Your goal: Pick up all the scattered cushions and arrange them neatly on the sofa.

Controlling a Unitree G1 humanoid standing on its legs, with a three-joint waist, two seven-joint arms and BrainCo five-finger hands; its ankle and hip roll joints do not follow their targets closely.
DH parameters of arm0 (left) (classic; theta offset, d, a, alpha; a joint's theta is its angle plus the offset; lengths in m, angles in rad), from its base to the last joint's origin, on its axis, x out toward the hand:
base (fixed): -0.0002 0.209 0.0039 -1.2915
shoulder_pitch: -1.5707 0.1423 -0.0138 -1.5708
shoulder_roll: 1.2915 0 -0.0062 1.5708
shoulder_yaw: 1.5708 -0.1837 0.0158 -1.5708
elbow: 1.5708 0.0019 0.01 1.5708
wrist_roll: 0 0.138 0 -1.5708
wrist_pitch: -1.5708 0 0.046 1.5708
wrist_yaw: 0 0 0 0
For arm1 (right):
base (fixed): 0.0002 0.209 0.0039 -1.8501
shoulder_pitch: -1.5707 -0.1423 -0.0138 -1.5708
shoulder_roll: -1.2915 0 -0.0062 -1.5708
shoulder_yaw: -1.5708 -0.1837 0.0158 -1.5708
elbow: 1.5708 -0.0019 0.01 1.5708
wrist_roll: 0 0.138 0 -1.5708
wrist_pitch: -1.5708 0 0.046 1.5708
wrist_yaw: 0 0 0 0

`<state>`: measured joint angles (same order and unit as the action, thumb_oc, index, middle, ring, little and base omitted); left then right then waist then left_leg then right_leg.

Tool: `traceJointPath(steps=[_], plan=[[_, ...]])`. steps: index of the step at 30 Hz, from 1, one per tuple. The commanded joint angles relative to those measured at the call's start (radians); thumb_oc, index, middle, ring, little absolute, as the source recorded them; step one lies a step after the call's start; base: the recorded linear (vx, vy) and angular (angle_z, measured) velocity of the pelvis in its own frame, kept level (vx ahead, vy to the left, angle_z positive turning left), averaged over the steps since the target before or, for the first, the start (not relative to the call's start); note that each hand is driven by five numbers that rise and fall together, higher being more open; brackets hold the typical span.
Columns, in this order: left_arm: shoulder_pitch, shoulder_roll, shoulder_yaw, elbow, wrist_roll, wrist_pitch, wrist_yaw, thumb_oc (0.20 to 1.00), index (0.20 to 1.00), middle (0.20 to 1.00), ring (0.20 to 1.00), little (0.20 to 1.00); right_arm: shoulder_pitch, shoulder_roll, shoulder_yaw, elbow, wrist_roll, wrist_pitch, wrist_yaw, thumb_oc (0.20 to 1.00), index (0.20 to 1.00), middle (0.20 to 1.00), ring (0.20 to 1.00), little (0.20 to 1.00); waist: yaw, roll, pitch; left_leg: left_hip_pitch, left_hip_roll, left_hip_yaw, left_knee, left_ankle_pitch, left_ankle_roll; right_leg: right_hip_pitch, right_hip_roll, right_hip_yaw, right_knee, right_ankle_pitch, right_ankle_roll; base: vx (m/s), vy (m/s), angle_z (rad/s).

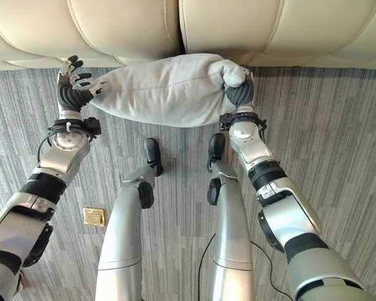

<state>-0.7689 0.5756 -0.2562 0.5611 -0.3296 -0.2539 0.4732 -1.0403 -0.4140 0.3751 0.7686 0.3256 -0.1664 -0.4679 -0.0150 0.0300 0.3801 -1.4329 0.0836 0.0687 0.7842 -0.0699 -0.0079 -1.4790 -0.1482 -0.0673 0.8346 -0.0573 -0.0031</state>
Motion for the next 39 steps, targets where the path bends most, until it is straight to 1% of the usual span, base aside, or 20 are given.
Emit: traceJointPath(steps=[1,5,7,8,10,12,14,15,16,19,20,23,28,32,33,34,36,37,38,39], plan=[[0.092,-0.035,0.047,0.054,0.019,-0.039,0.028,1.000,1.000,1.000,1.000,1.000,0.054,0.008,-0.022,-0.109,-0.007,-0.085,0.010,0.200,0.200,0.200,0.200,0.200,0.027,0.002,-0.087,0.017,-0.043,-0.046,0.002,-0.101,-0.009,0.051,0.024,0.035,-0.061,-0.075,0.089,0.00,0.000,0.00],[0.110,-0.061,0.049,0.102,0.011,-0.025,0.023,1.000,1.000,1.000,1.000,1.000,0.072,0.014,-0.023,-0.116,-0.006,-0.081,0.021,0.200,0.200,0.200,0.200,0.200,0.029,-0.002,-0.091,0.026,-0.041,-0.047,0.000,-0.105,-0.009,0.058,0.020,0.032,-0.063,-0.080,0.088,0.00,0.000,0.00],[0.101,-0.082,0.015,0.144,0.031,-0.002,0.009,1.000,1.000,1.000,1.000,1.000,0.081,0.025,-0.022,-0.119,0.005,-0.083,0.030,0.200,0.200,0.200,0.200,0.200,0.026,-0.007,-0.092,0.030,-0.040,-0.050,-0.004,-0.104,-0.008,0.061,0.019,0.030,-0.064,-0.083,0.086,0.02,0.000,0.01],[0.074,-0.092,-0.021,0.180,0.057,0.022,0.001,1.000,1.000,1.000,1.000,1.000,0.086,0.042,-0.015,-0.125,0.018,-0.088,0.037,0.200,0.200,0.200,0.200,0.200,0.018,-0.014,-0.086,0.030,-0.037,-0.050,-0.002,-0.105,-0.009,0.061,0.020,0.029,-0.062,-0.083,0.087,0.00,0.000,0.00],[0.052,-0.100,-0.041,0.208,0.062,0.031,-0.007,1.000,1.000,1.000,1.000,1.000,0.085,0.051,-0.012,-0.123,0.026,-0.089,0.041,0.200,0.200,0.200,0.200,0.200,0.013,-0.018,-0.084,0.027,-0.036,-0.050,0.001,-0.105,-0.009,0.057,0.021,0.028,-0.059,-0.083,0.087,0.01,-0.001,-0.02],[-0.004,-0.091,-0.085,0.256,0.095,0.050,-0.013,1.000,1.000,1.000,1.000,1.000,0.082,0.067,-0.003,-0.117,0.047,-0.097,0.049,0.200,0.200,0.200,0.200,0.200,0.002,-0.023,-0.081,0.023,-0.030,-0.054,0.003,-0.106,-0.010,0.055,0.020,0.027,-0.061,-0.080,0.089,0.00,0.000,0.00],[-0.078,-0.065,-0.133,0.283,0.142,0.070,-0.018,1.000,1.000,1.000,1.000,1.000,0.076,0.082,0.013,-0.116,0.068,-0.106,0.058,0.200,0.200,0.200,0.200,0.200,-0.011,-0.028,-0.078,0.018,-0.026,-0.055,0.009,-0.108,-0.011,0.052,0.021,0.026,-0.060,-0.078,0.090,0.01,0.009,-0.03],[-0.158,-0.040,-0.169,0.310,0.154,0.082,-0.017,1.000,1.000,1.000,1.000,1.000,0.061,0.094,0.028,-0.113,0.088,-0.112,0.066,0.200,0.200,0.200,0.200,0.200,-0.024,-0.034,-0.072,0.010,-0.020,-0.057,0.014,-0.110,-0.013,0.046,0.025,0.024,-0.061,-0.076,0.091,0.01,0.012,-0.07],[-0.162,-0.040,-0.171,0.312,0.153,0.082,-0.017,1.000,1.000,1.000,1.000,1.000,0.059,0.094,0.027,-0.112,0.089,-0.113,0.066,0.200,0.200,0.200,0.200,0.200,-0.024,-0.035,-0.070,0.009,-0.020,-0.057,0.015,-0.110,-0.014,0.046,0.026,0.024,-0.061,-0.076,0.090,0.01,0.002,-0.07],[-0.254,-0.019,-0.207,0.341,0.134,0.085,-0.025,1.000,1.000,1.000,1.000,1.000,0.043,0.109,0.045,-0.107,0.112,-0.116,0.071,0.200,0.200,0.200,0.200,0.200,-0.042,-0.041,-0.065,-0.002,-0.010,-0.059,0.022,-0.112,-0.018,0.041,0.029,0.019,-0.063,-0.074,0.093,0.01,0.002,-0.08],[-0.274,-0.020,-0.211,0.343,0.121,0.079,-0.025,0.200,0.200,0.200,0.200,0.200,0.038,0.112,0.047,-0.107,0.118,-0.118,0.072,0.200,0.200,0.200,0.200,0.200,-0.047,-0.042,-0.063,-0.005,-0.008,-0.061,0.024,-0.112,-0.019,0.038,0.030,0.016,-0.063,-0.074,0.094,0.01,-0.005,-0.11],[-0.285,-0.031,-0.205,0.299,0.079,0.050,-0.022,0.200,0.200,0.200,0.200,0.200,0.032,0.120,0.049,-0.101,0.129,-0.122,0.068,0.200,0.200,0.200,0.200,0.200,-0.054,-0.041,-0.067,-0.005,-0.007,-0.064,0.021,-0.112,-0.021,0.036,0.032,0.013,-0.068,-0.073,0.096,0.02,-0.004,-0.04],[-0.237,-0.066,-0.157,0.175,0.021,0.002,0.002,0.200,0.200,0.200,0.200,0.200,0.053,0.130,0.031,-0.106,0.131,-0.137,0.066,0.200,0.200,0.200,0.200,0.200,-0.055,-0.038,-0.087,0.017,-0.014,-0.061,-0.006,-0.110,-0.023,0.051,0.038,0.013,-0.087,-0.074,0.094,0.00,0.002,-0.01],[-0.169,-0.115,-0.113,0.057,0.036,-0.026,0.024,0.200,0.200,0.200,0.200,0.200,0.094,0.136,0.010,-0.146,0.119,-0.151,0.072,0.200,0.200,0.200,0.200,0.200,-0.045,-0.031,-0.108,0.073,-0.019,-0.059,-0.053,-0.103,-0.024,0.103,0.038,0.012,-0.112,-0.078,0.092,0.00,0.000,0.00],[-0.165,-0.115,-0.112,0.053,0.037,-0.025,0.025,0.200,0.200,0.200,0.200,0.200,0.096,0.136,0.011,-0.148,0.119,-0.151,0.071,0.200,0.200,0.200,0.200,0.200,-0.045,-0.031,-0.107,0.077,-0.019,-0.059,-0.056,-0.102,-0.024,0.107,0.038,0.011,-0.115,-0.077,0.092,0.00,0.000,0.00],[-0.142,-0.130,-0.102,0.022,0.046,-0.032,0.027,0.200,0.200,0.200,0.200,0.200,0.114,0.141,0.007,-0.159,0.117,-0.155,0.077,0.200,0.200,0.200,0.200,0.200,-0.043,-0.029,-0.111,0.103,-0.019,-0.059,-0.077,-0.098,-0.026,0.131,0.036,0.009,-0.127,-0.077,0.092,-0.03,-0.010,0.00],[-0.041,-0.180,-0.067,-0.121,0.071,-0.055,0.018,0.200,0.200,0.200,0.200,0.200,0.216,0.161,0.003,-0.253,0.107,-0.164,0.110,0.200,0.200,0.200,0.200,0.200,-0.035,-0.030,-0.109,0.258,-0.013,-0.054,-0.178,-0.083,-0.036,0.275,0.023,-0.006,-0.199,-0.066,0.098,-0.06,-0.022,0.08],[-0.036,-0.181,-0.067,-0.124,0.072,-0.054,0.018,0.200,0.200,0.200,0.200,0.200,0.220,0.161,0.003,-0.257,0.106,-0.163,0.110,0.200,0.200,0.200,0.200,0.200,-0.035,-0.030,-0.107,0.267,-0.014,-0.054,-0.183,-0.082,-0.036,0.283,0.023,-0.007,-0.203,-0.065,0.098,-0.05,-0.009,0.14],[-0.011,-0.187,-0.063,-0.153,0.075,-0.059,0.007,0.200,0.200,0.200,0.200,0.200,0.243,0.165,0.004,-0.287,0.102,-0.165,0.121,0.200,0.200,0.200,0.200,0.200,-0.034,-0.031,-0.110,0.303,-0.013,-0.055,-0.205,-0.081,-0.039,0.316,0.022,-0.007,-0.219,-0.064,0.099,-0.10,0.006,0.08],[0.033,-0.191,-0.051,-0.200,0.077,-0.066,-0.006,0.200,0.200,0.200,0.200,0.200,0.287,0.168,0.004,-0.330,0.098,-0.167,0.137,0.200,0.200,0.200,0.200,0.200,-0.034,-0.035,-0.107,0.349,-0.019,-0.049,-0.243,-0.043,-0.038,0.359,0.016,-0.014,-0.259,-0.025,0.095,-0.11,-0.002,0.10]])
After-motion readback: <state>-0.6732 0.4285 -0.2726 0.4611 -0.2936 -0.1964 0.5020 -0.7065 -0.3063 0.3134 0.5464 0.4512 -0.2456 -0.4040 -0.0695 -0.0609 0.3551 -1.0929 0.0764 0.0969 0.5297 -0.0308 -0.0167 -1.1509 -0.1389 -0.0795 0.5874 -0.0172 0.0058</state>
